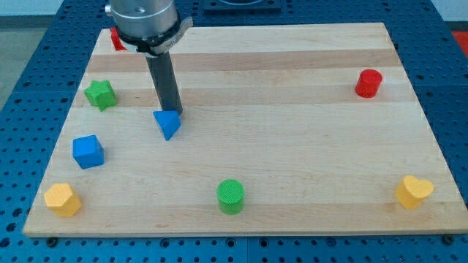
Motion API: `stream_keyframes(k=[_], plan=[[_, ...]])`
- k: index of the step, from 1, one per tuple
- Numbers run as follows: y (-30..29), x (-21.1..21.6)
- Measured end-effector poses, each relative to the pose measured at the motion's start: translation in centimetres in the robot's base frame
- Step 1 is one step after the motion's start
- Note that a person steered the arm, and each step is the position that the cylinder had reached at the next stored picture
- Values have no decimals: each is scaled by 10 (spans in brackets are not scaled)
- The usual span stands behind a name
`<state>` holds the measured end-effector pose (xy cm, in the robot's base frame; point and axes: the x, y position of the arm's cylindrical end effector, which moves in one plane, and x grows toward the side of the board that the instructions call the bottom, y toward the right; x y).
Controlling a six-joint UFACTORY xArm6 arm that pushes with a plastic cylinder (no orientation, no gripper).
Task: Push green circle diagonally above blue triangle
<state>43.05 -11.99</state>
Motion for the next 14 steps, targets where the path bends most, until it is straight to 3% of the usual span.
stream_keyframes(k=[3, 6, 8, 12, 13, 14], plan=[[-27, 51], [4, 48], [59, 50], [25, 136], [40, 169], [92, 180]])
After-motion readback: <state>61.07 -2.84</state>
